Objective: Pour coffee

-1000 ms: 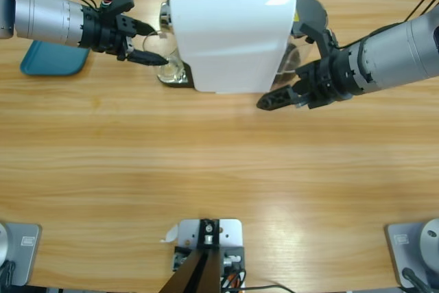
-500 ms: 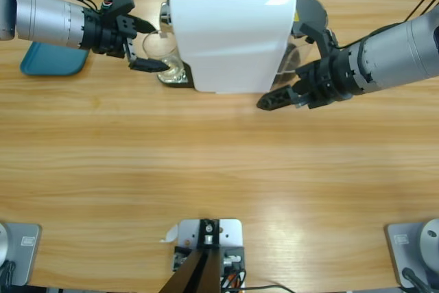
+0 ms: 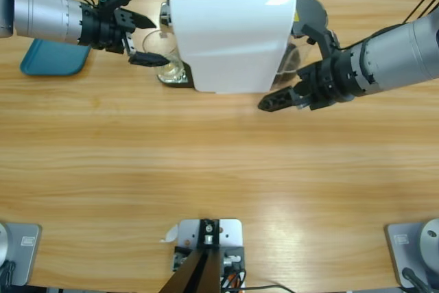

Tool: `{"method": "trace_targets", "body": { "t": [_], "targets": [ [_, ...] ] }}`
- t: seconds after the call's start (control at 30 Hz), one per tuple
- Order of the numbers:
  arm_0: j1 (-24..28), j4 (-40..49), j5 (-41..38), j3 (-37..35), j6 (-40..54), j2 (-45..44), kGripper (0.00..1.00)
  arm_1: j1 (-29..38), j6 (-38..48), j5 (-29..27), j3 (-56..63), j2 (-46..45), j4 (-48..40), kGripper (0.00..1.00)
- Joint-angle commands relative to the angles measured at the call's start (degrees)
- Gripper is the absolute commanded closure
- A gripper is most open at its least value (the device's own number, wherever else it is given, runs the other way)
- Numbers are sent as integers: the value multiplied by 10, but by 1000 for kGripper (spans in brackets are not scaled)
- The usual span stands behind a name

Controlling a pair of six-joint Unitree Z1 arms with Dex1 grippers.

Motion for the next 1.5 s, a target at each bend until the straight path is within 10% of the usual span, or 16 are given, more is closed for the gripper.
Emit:
{"method": "trace_targets", "body": {
  "t": [0.03, 0.3, 0.5, 1.5],
  "targets": [
    [10, -7, 19, 32, -25, -52, 13, -5, -5, -15, -31, -33, 59, 20],
    [21, 65, 68, 48, -126, -154, 9, -8, -4, -161, -280, -40, 301, 276],
    [-15, 207, 77, 51, -156, -203, 11, -26, 1, -120, -452, 45, 392, 1000],
    [-31, 210, 81, 100, -167, -235, 9, -52, -77, -89, -607, 185, 454, 1000]
  ]
}}
